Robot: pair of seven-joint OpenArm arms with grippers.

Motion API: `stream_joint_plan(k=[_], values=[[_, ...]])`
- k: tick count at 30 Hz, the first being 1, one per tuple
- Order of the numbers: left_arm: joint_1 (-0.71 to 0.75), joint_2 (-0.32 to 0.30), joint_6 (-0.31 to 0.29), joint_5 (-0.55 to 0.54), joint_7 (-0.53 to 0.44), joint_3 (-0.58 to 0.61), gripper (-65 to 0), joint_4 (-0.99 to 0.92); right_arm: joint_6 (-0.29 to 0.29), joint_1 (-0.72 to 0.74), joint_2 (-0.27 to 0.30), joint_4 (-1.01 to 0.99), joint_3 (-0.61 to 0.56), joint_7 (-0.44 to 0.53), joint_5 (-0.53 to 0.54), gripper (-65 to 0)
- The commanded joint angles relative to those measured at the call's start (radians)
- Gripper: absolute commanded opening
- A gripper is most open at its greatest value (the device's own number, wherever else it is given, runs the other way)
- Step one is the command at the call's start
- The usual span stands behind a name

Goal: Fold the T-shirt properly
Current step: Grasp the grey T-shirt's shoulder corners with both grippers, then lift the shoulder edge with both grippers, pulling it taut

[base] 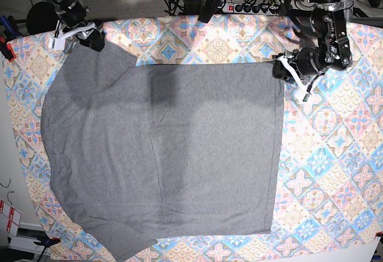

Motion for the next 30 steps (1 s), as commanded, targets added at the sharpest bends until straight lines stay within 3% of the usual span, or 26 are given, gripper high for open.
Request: stream_joint_plan(k=[1, 15, 17, 19, 22, 28, 30], values=[[-0.01, -0.009, -0.007, -0.018, -0.011, -0.003, -58.7, 0.013, -0.021, -0.017, 0.008, 0.005, -0.006, -0.066, -0.053, -36.5], [-0.008, 0.01, -0.007, -0.016, -0.011, 0.001, -58.8, 0.013, -0.02, 0.022, 0.012, 0.051, -0.074, -0.066, -0.079, -36.8], [-0.011, 0.01, -0.007, -0.016, -0.013, 0.004, -60.8, 0.013, -0.02, 0.024, 0.013, 0.052, -0.071, -0.066, -0.079, -41.5], [-0.016, 0.01, -0.007, -0.016, -0.014, 0.024, -63.8, 0.013, -0.021, 0.036, 0.03, 0.051, -0.072, -0.066, -0.079, -50.2], [-0.037, 0.007, -0.007, -0.014, -0.043, 0.116, -65.0, 0.013, -0.026, 0.052, 0.035, 0.047, -0.075, -0.068, -0.079, -59.9], [-0.034, 0.008, -0.007, -0.014, -0.054, 0.149, -65.0, 0.013, -0.026, 0.044, 0.041, 0.052, -0.069, -0.068, -0.081, -61.2], [-0.033, 0.007, -0.007, -0.014, -0.054, 0.149, -65.0, 0.013, -0.026, 0.041, 0.073, 0.058, -0.069, -0.066, -0.079, -61.2]])
